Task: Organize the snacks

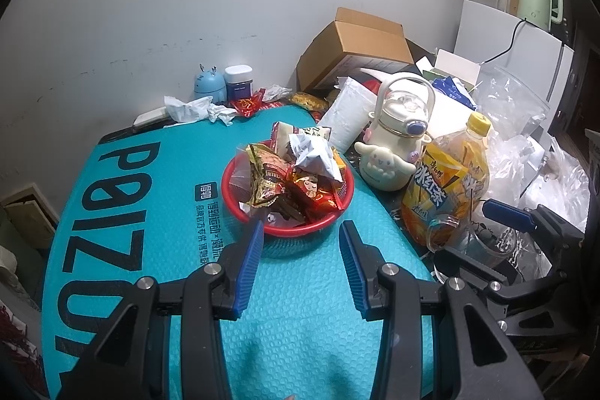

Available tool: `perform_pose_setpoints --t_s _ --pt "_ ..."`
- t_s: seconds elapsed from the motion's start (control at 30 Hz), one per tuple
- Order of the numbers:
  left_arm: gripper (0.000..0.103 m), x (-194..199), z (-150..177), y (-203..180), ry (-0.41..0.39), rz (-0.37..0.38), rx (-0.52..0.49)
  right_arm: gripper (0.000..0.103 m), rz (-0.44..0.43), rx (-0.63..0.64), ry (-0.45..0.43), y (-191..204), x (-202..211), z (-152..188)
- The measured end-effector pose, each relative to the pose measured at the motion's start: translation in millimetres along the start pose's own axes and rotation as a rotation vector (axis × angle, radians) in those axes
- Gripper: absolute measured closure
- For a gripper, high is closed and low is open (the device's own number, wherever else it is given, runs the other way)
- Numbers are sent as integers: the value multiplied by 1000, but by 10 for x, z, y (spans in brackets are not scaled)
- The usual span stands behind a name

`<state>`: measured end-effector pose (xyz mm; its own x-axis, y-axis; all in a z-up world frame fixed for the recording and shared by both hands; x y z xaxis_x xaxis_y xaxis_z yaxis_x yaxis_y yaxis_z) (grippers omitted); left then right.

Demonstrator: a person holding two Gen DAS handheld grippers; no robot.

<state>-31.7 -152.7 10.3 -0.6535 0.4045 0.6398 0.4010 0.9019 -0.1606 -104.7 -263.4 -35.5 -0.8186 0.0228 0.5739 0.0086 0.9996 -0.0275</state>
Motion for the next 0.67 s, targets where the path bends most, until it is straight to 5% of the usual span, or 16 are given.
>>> perform_pose_setpoints --t_s 0.67 --pt "62 -49 32 -21 16 8 -4 8 9 -18 15 8 -16 24"
Point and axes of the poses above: each gripper's, at about its wrist camera, not at the fingertips, and x roughly against the way its jaws point, y to its left, z to its underside, the point moved 3 cm from there along -x, roughly the way its jaws point, and after that the axes turned 8 degrees about x, right-handed, at the moved point
